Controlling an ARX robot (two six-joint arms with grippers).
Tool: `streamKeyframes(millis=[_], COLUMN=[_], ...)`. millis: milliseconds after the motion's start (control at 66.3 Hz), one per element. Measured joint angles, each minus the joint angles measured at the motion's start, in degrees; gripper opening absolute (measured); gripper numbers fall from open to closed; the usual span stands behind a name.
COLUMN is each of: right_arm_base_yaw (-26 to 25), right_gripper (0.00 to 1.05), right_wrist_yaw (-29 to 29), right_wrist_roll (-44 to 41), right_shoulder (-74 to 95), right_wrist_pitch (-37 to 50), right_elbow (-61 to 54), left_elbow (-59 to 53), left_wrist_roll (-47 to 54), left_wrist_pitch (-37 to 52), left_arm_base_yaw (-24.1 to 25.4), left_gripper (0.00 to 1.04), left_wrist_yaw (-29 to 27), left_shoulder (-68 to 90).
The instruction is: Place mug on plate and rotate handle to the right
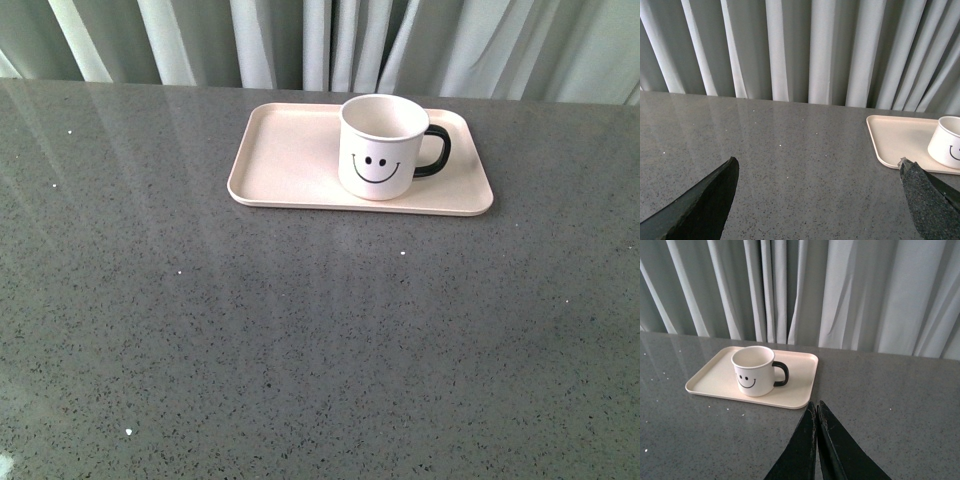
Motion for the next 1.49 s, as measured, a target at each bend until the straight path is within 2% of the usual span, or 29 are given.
streamKeyframes(millis=[257, 332, 634, 815, 890, 1162, 1494], right_arm_base_yaw=[0.0, 0.0, 0.0, 0.0, 0.0, 0.0, 0.0], right_gripper=[0.02, 0.02, 0.02, 0.34, 0.50, 0.95, 0.96], right_wrist_yaw=[0.0, 0.0, 0.0, 0.0, 0.0, 0.0, 0.0], right_wrist_roll=[0.0, 0.0, 0.0, 0.0, 0.0, 0.0, 0.0], right_shoulder=[-5.3, -12.7, -14.9, -14.9, -14.9, -14.9, -14.9], right_wrist_pitch=[-5.3, -14.4, -15.2, -15.2, -15.2, -15.2, -15.2], right_elbow=[0.0, 0.0, 0.0, 0.0, 0.0, 0.0, 0.0], left_elbow=[0.0, 0.0, 0.0, 0.0, 0.0, 0.0, 0.0], left_wrist_roll=[0.0, 0.0, 0.0, 0.0, 0.0, 0.0, 0.0], left_wrist_pitch=[0.0, 0.0, 0.0, 0.0, 0.0, 0.0, 0.0], left_arm_base_yaw=[0.0, 0.0, 0.0, 0.0, 0.0, 0.0, 0.0], left_gripper=[0.96, 0.95, 0.96, 0.96, 0.96, 0.96, 0.96], left_wrist_yaw=[0.0, 0.0, 0.0, 0.0, 0.0, 0.0, 0.0], left_shoulder=[0.0, 0.0, 0.0, 0.0, 0.0, 0.0, 0.0])
